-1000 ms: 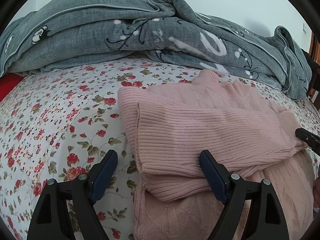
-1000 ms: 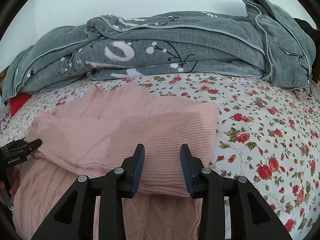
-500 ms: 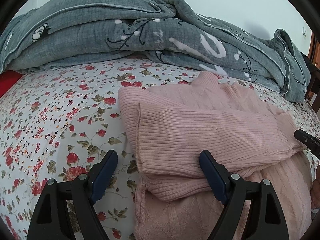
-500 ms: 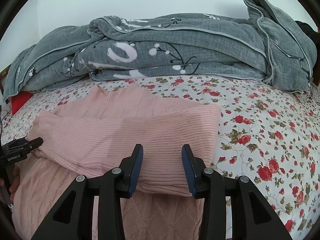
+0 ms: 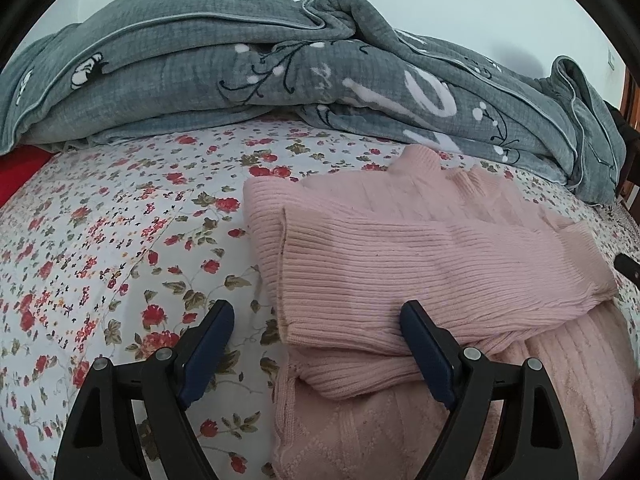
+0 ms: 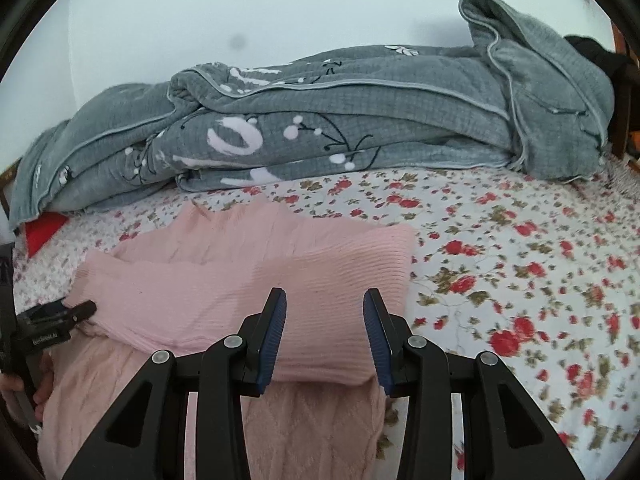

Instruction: Fold small clothes

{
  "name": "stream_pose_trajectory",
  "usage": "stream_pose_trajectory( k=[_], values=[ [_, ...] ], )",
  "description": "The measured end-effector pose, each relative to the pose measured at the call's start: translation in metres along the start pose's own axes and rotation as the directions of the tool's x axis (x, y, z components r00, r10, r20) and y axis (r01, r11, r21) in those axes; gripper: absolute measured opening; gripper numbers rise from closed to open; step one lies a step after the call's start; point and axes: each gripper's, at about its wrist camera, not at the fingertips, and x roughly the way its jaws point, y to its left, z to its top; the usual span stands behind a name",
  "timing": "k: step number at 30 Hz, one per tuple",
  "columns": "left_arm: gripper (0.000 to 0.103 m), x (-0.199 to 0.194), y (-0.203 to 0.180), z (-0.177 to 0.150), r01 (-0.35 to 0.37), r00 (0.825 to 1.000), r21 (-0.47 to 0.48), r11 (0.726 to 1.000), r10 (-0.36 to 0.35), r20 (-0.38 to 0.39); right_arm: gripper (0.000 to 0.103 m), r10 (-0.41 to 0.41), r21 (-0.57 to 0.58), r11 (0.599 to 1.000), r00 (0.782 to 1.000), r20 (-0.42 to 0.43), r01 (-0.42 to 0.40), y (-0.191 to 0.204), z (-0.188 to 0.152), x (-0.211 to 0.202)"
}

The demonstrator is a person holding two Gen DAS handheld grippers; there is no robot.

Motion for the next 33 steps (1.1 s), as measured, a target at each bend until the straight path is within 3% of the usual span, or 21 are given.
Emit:
stream_pose_trajectory(
  k=[4,8,15,19,23,29,33],
  values=[
    [0.086,-0.003,0.0,-0.002,-0.018,1.0,0.0,1.0,0.018,0.006,0.048,-0.052,-0.09,0.995,0.998,0.024,0.054,0.006,-0.016,-0.028],
    [0.086,-0.011,0.001,-0.007,-0.038,0.999,-0.003,0.999,0.038,0.015,0.052,-0.017,-0.122,0.992,1.0,0.019,0.019,0.006,-0.044,-0.055],
    [0.09,-0.028,0.013,-0.028,-0.001,1.0,-0.043,0.999,0.0,-0.011,0.052,0.081,-0.044,0.995,0.993,-0.088,-0.085,-0.006,-0.101,-0.084],
    [0.088,-0.057,0.011,-0.047,0.007,1.0,-0.045,0.999,-0.006,0.015,0.052,0.056,-0.04,0.997,0.996,-0.067,-0.059,-0.013,-0.13,-0.118],
    [0.088,-0.105,0.005,-0.078,0.072,0.997,-0.053,0.996,-0.069,0.044,0.052,0.089,0.011,0.996,0.994,-0.061,-0.088,-0.021,-0.154,-0.149],
    [0.088,-0.167,-0.019,-0.152,-0.014,1.0,0.085,0.996,0.013,0.019,0.052,0.131,0.099,0.987,0.988,-0.082,-0.123,-0.022,-0.192,-0.179],
    [0.089,-0.194,-0.02,-0.196,0.006,1.0,0.083,0.997,-0.007,0.009,0.052,0.164,0.127,0.98,0.981,-0.102,-0.151,-0.014,-0.208,-0.182]
  ],
)
